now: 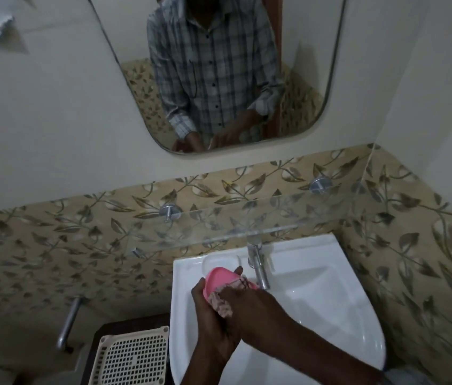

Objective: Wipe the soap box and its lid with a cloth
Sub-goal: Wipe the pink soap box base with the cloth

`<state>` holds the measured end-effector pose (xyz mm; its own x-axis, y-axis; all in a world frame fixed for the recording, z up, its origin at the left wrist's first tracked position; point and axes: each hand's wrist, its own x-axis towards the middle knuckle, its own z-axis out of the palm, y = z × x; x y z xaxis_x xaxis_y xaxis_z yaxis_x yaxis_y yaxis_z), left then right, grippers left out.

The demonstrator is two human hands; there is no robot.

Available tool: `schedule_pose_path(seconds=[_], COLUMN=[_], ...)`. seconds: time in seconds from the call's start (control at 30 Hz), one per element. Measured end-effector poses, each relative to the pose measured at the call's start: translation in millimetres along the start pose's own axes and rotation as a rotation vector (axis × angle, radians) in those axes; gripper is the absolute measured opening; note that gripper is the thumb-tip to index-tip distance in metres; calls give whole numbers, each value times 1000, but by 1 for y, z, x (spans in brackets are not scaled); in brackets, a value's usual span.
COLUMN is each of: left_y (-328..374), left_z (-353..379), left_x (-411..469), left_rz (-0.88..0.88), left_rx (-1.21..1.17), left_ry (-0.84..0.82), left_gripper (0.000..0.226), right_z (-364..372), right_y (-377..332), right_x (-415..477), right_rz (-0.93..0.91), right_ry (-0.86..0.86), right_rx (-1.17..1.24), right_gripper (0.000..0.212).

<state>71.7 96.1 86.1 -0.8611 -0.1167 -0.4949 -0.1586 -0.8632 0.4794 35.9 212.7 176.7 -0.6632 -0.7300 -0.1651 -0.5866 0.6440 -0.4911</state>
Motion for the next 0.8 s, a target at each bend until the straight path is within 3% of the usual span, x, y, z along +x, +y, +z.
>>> schedule_pose_path(seconds=[0.03, 0.13, 0.23, 0.37, 0.43, 0.53, 0.57, 0.7, 0.8], left_y=[0, 14, 23, 0, 3, 27, 34, 53, 62], left_z=[-1, -5, 1, 7, 6, -2, -4, -16, -17], left_x=[-1, 4, 5, 10, 12, 15, 15, 16, 13], left_rz=[44, 158, 153, 161, 149, 90, 63, -21, -158], left_rx=[0, -22, 10, 168, 220, 209, 173, -110, -173], left_ry=[12, -13, -53, 36, 53, 42, 53, -13, -107], left_gripper=[86, 84, 82, 78, 77, 83, 87, 77, 80], right_z=[-7, -23, -15, 28, 40, 33, 27, 15, 22], right_y=[4, 15, 21, -22, -22, 11, 26, 76, 114], right_x=[1, 13, 16, 25, 21, 12, 8, -8, -20], right_rz=[12, 280, 397, 382, 258, 15, 23, 232, 489], right_ry=[-15, 302, 392, 419, 454, 240, 195, 310, 387], right_rx=[109, 459, 478, 410, 472, 605, 691, 1102, 1449], right_gripper=[25, 10, 14, 30, 42, 41, 36, 30, 30])
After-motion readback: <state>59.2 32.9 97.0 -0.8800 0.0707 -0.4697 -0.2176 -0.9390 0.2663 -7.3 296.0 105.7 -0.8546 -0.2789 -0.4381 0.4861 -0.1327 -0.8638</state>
